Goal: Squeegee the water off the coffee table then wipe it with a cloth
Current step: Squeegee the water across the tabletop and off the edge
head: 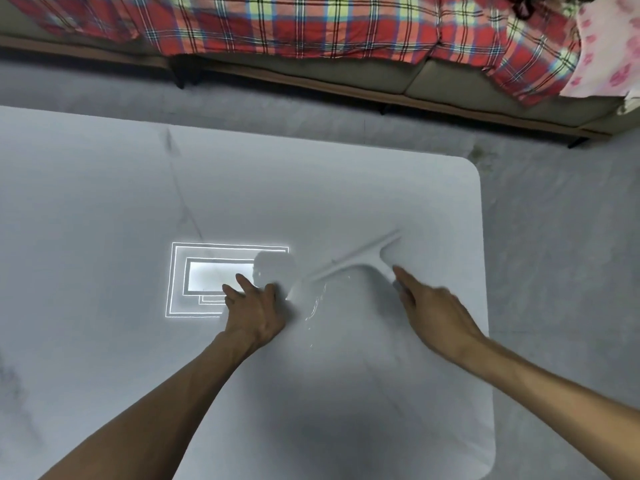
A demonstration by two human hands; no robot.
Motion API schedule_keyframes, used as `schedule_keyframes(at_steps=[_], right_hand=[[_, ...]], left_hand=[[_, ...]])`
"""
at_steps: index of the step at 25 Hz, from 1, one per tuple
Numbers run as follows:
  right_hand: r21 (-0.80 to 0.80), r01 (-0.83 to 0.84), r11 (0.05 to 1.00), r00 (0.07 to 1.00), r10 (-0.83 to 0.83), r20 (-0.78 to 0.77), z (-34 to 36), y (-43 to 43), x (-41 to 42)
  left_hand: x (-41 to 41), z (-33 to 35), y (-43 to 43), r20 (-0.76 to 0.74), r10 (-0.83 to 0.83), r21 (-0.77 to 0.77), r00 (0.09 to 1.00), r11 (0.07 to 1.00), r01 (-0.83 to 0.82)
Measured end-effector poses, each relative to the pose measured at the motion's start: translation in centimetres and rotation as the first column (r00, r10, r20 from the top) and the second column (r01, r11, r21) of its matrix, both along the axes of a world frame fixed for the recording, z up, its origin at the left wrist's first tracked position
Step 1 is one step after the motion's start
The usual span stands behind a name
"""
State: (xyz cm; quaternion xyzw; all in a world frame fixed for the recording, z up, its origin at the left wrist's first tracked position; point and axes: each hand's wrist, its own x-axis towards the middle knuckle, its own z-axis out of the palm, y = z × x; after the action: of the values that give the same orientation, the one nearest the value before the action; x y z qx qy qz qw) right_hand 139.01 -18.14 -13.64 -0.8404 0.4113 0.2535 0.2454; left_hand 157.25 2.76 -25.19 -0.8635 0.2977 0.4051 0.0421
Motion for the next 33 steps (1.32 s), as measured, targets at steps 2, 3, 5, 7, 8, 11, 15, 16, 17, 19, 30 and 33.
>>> schedule_keyframes(at_steps=[2, 3, 5, 7, 8, 11, 15, 16, 17, 19, 30, 33], right_hand=[[-0.112, 0.030, 0.993, 0.994, -0.018, 0.110, -1.4, -2.3, 4.6], [-0.124, 0.060, 0.990, 0.987, -0.041, 0.153, -2.1, -3.7, 7.4], [-0.086, 0.146, 0.986, 0.971, -0.126, 0.202, -3.4, -6.4, 12.1], [-0.052, 0.206, 0.977, 0.966, -0.195, 0.167, -4.6, -7.4, 13.8], [-0.056, 0.202, 0.978, 0.970, -0.192, 0.149, -5.0, -6.9, 13.4], [-0.072, 0.162, 0.984, 0.980, -0.152, 0.127, -5.3, -3.3, 8.5], [0.060, 0.115, 0.992, 0.992, -0.117, 0.038, -2.0, 0.7, -0.8], [0.090, 0.097, 0.991, 0.995, -0.097, -0.003, -1.0, 0.9, -2.3], [0.104, 0.095, 0.990, 0.995, -0.092, -0.028, -0.2, 0.5, -3.2], [0.059, 0.095, 0.994, 0.995, -0.095, -0.001, 0.4, -2.3, -2.8], [-0.020, 0.147, 0.989, 0.980, -0.143, 0.137, -3.7, -12.8, 5.9], [0.045, 0.116, 0.992, 0.990, -0.119, 0.075, -3.0, -8.1, -0.7]], left_hand=[[0.1, 0.0, 0.1, 0.012, -0.035, 0.015, 0.999, 0.999, 0.035], [0.1, 0.0, 0.3, 0.013, -0.067, 0.032, 0.998, 0.997, 0.067], [0.2, 0.1, 0.2, 0.022, -0.110, 0.054, 0.994, 0.993, 0.108], [0.1, 0.0, 0.0, 0.033, -0.087, 0.057, 0.996, 0.995, 0.085], [0.1, 0.0, 0.0, 0.032, -0.068, 0.059, 0.997, 0.996, 0.066], [0.2, -0.2, 0.3, -0.005, -0.104, 0.073, 0.995, 0.992, 0.104], [0.0, 0.5, 0.1, -0.037, 0.056, -0.014, 0.998, 0.998, -0.057], [-0.4, 0.8, -0.1, -0.040, 0.113, -0.086, 0.993, 0.990, -0.116], [-0.9, 1.0, -0.4, -0.032, 0.119, -0.173, 0.992, 0.977, -0.123], [-2.5, 1.5, -2.0, -0.037, 0.040, -0.270, 0.999, 0.962, -0.048], [-3.5, 1.1, -9.1, -0.014, -0.102, -0.107, 0.995, 0.989, 0.100], [-2.9, 2.2, -10.3, 0.057, -0.190, 0.066, 0.980, 0.980, 0.186]])
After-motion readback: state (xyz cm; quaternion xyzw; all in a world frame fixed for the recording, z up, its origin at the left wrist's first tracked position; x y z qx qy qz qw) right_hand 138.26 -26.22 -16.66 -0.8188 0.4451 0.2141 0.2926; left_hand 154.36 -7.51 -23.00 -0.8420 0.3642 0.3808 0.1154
